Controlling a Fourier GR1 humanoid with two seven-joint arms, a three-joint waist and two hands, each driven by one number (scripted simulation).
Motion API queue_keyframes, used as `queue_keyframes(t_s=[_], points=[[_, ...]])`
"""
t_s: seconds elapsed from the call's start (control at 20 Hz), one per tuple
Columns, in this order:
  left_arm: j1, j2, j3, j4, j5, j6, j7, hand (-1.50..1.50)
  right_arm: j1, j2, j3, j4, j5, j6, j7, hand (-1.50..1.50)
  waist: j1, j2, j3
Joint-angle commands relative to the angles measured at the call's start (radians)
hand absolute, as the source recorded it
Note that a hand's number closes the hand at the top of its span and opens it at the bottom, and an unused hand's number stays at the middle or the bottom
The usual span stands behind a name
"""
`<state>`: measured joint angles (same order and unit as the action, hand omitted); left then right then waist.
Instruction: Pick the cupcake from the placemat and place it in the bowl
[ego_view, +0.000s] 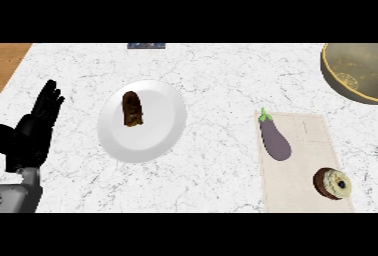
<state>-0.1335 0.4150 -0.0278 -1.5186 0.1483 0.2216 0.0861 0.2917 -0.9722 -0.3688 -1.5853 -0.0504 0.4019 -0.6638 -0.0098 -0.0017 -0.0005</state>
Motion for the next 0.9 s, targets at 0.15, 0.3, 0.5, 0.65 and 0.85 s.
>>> queue_keyframes(t_s=[0.15,0.3,0.5,0.65,0.85], points=[[0.015,0.001,0.022,-0.01,0.003,-0.036,0.0,0.0,-0.12,-0.107,0.013,-0.139,-0.011,0.103,0.268,-1.5,0.017,0.002,-0.001],[-0.032,-0.004,0.018,0.03,-0.009,-0.039,-0.008,0.0,-0.129,-0.148,0.103,-0.175,0.133,0.095,0.273,-1.5,0.018,0.005,-0.001],[-0.023,-0.032,-0.009,-0.022,-0.028,-0.015,0.044,0.0,-0.214,-0.194,0.189,-0.136,0.18,0.168,0.355,-1.5,0.032,0.006,0.0],[-0.059,-0.031,0.003,0.018,-0.042,-0.018,0.029,0.0,-0.28,-0.192,0.284,-0.185,0.202,0.227,0.435,-1.5,0.032,0.007,0.0],[-0.012,-0.03,0.032,0.012,-0.027,-0.05,0.008,0.0,-0.342,-0.121,0.377,-0.179,0.251,0.289,0.465,-1.5,0.024,0.004,0.0]])
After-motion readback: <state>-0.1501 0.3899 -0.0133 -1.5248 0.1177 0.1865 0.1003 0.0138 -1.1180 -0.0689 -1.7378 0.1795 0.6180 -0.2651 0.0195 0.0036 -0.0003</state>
